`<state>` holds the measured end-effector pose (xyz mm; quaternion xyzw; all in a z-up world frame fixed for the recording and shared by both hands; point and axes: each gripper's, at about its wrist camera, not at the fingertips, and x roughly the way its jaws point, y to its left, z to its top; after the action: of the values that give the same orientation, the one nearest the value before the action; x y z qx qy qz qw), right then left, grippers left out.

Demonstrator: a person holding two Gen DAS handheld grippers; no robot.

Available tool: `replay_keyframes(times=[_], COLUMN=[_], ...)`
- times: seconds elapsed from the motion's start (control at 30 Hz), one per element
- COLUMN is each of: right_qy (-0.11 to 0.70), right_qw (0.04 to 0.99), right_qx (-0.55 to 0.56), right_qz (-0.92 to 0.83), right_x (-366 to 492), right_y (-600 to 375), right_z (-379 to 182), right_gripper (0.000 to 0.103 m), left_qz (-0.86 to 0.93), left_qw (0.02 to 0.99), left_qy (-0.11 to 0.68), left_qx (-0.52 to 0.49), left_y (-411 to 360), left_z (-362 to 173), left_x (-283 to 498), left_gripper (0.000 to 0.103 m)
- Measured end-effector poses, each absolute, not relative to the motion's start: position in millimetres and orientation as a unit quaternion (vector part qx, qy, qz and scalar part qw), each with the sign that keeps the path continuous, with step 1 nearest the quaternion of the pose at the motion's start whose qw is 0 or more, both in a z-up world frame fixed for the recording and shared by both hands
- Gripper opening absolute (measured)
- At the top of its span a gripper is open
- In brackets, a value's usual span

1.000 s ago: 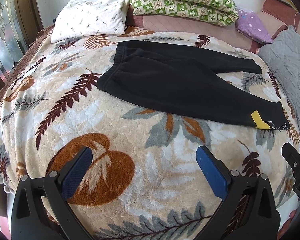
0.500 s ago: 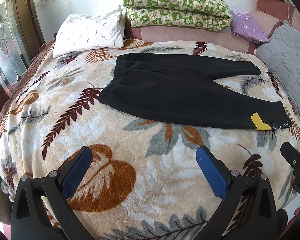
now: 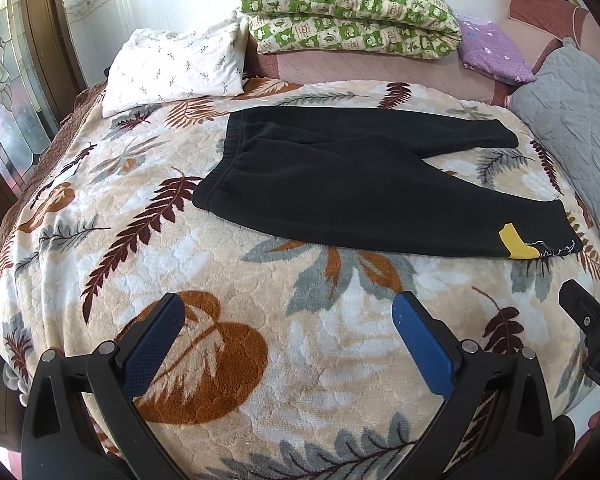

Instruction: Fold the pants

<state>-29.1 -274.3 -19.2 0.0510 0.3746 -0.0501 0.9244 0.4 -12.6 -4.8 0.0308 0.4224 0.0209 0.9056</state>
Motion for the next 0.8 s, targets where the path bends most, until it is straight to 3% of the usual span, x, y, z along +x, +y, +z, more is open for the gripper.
replay_keyframes(times=[0.8], right_qy=[0.377], right_qw=[0.923], right_qx=[0.053], right_qz=[-0.05], right_x=[-29.4], right_y=[-273.8], right_z=[-20.4], right_gripper=[0.103], left_qz=[0.02], left_qw=[0.898], left_qy=[0.439], left_qx=[0.024], left_y=[-12.0], left_z=[-8.4], left_x=[4.3], left_gripper=[0.103])
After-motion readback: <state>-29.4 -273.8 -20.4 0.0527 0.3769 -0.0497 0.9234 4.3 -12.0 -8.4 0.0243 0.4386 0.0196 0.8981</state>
